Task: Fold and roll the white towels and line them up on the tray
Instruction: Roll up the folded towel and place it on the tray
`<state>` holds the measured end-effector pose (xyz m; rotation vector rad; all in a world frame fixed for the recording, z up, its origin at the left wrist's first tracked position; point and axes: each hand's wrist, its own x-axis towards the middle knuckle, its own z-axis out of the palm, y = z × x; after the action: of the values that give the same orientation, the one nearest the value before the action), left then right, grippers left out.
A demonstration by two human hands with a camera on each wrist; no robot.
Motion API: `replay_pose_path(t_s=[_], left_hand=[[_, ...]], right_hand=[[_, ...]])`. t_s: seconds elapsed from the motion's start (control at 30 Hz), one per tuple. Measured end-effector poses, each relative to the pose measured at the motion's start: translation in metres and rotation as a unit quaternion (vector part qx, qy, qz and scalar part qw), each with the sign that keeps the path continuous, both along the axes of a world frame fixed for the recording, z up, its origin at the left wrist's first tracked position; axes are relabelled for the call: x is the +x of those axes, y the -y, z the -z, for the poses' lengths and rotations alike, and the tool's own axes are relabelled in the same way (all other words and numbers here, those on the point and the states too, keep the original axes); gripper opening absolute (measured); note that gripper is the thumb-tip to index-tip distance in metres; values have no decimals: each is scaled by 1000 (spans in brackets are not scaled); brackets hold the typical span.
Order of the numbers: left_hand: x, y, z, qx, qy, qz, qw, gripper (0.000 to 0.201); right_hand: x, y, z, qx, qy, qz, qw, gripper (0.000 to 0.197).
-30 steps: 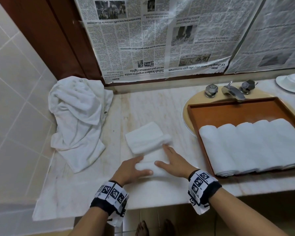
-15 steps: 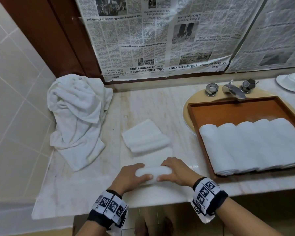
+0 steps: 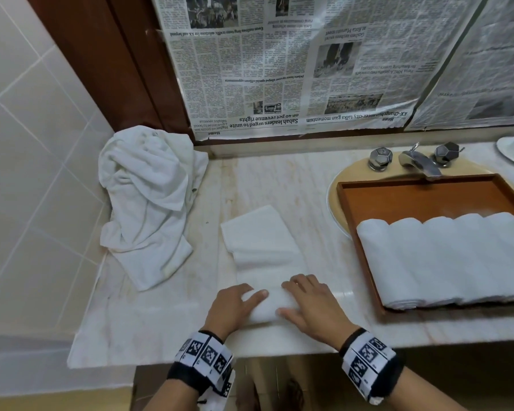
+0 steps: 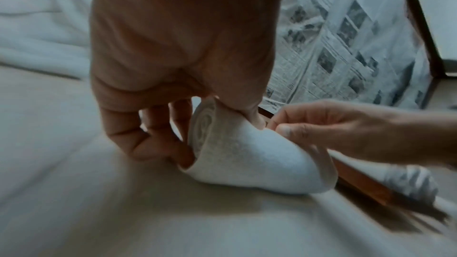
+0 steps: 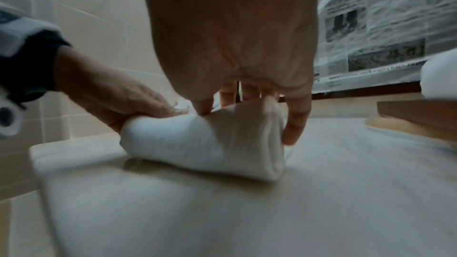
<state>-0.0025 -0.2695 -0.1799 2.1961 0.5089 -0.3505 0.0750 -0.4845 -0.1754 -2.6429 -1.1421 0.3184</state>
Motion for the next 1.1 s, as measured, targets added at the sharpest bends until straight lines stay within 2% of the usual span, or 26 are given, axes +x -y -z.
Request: replay_pose_path(t_s=[0.07, 0.13, 0.23, 0.33, 0.4, 0.43, 0.53, 0.6, 0.67, 0.73, 0.83, 0.93, 0.97, 1.03, 1.1], left_hand=[[-3, 0, 3, 11, 13, -32, 999, 57], [-9, 2, 4, 15, 56, -39, 998, 49], [-20, 3, 7, 13, 131, 17, 991, 55], [-26, 0, 14, 36, 140, 57, 988, 65], [-22, -3, 14, 40, 130, 61, 989, 67], [-18, -6, 12, 36, 116, 66, 990, 68], [0, -17, -3, 6, 35, 85, 996, 69], [6, -22, -12, -23, -21, 86, 996, 63], [5, -22, -16, -26, -49, 88, 995, 57], [-2, -17, -17, -19, -49, 79, 996, 56], [-19, -8, -10, 14, 14, 74, 997, 68], [-32, -1, -3, 11, 93, 22, 995, 77], [-34, 0, -1, 2, 105, -1, 994, 74], [-36, 2, -2, -16, 108, -33, 994, 65], [-33, -1, -2, -27, 98, -39, 994, 58]], right_hand=[[2, 8, 4, 6, -59, -10, 998, 68], [9, 9, 2, 19, -132, 7, 991, 72], [22, 2, -6, 67, -233, 58, 968, 55], [32, -1, -13, 82, -301, 94, 945, 37], [32, -4, -16, 73, -297, 100, 947, 36], [29, -6, -16, 58, -267, 95, 957, 38], [12, -5, -14, 14, -100, 51, 994, 55], [4, 1, -13, -6, -62, 10, 998, 73], [1, 4, -12, -33, -73, -18, 997, 77], [5, 3, -11, -32, -105, -9, 994, 71], [16, -2, -17, -11, -198, 15, 980, 58], [25, -7, -19, 13, -262, 13, 965, 46], [28, -7, -16, 25, -277, 16, 961, 47], [29, -5, -14, 43, -305, 38, 951, 64], [27, -7, -12, 43, -290, 72, 953, 68]])
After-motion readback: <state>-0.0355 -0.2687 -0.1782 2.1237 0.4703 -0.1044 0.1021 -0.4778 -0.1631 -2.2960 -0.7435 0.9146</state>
